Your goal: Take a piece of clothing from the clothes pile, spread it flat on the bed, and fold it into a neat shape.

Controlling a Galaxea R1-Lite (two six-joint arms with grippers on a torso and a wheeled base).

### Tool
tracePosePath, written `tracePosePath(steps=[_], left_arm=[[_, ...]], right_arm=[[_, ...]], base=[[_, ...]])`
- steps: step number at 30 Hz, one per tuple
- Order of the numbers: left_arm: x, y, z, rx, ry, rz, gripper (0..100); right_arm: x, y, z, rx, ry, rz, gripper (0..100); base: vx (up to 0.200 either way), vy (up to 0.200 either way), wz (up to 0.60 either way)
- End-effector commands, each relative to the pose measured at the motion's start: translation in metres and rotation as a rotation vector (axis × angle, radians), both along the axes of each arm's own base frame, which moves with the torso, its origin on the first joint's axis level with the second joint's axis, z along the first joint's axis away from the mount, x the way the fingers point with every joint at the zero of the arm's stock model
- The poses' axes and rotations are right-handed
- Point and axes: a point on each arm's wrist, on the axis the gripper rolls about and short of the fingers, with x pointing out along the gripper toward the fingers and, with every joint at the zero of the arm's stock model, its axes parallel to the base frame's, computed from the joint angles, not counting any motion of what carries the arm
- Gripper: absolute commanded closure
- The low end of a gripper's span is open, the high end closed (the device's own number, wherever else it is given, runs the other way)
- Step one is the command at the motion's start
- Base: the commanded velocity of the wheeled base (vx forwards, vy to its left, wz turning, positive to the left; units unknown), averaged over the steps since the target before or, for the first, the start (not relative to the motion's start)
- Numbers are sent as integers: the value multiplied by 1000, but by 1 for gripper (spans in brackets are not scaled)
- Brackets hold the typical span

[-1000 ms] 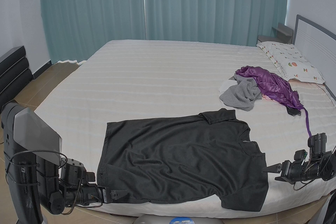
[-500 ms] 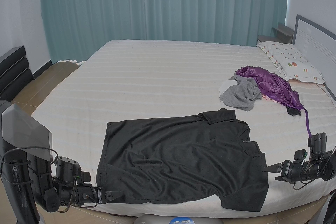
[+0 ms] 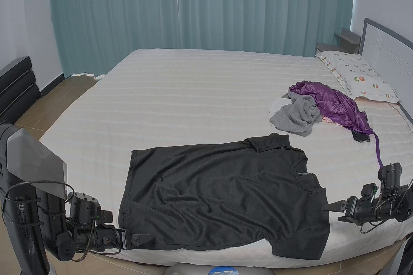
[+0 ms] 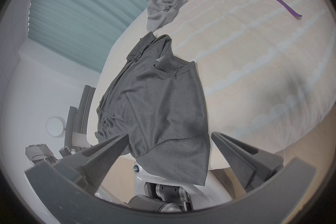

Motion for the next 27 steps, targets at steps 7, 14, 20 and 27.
tracePosePath(steps=[7,14,20,27], left_arm=[[-3,0,-4,-14,33,-18,0],[-1,-1,-6,-14,34,-17,0],[0,-1,-5,-16,28,-16,100],[-4,1,1,-31,23,8,100]], right_arm=[[0,0,0,1,1,1,0],[0,0,0,1,-1,1,0],[0,0,0,1,1,2,0],[0,0,0,1,1,2,0]], base=[[0,0,0],[0,0,0],[0,0,0],[0,0,0]])
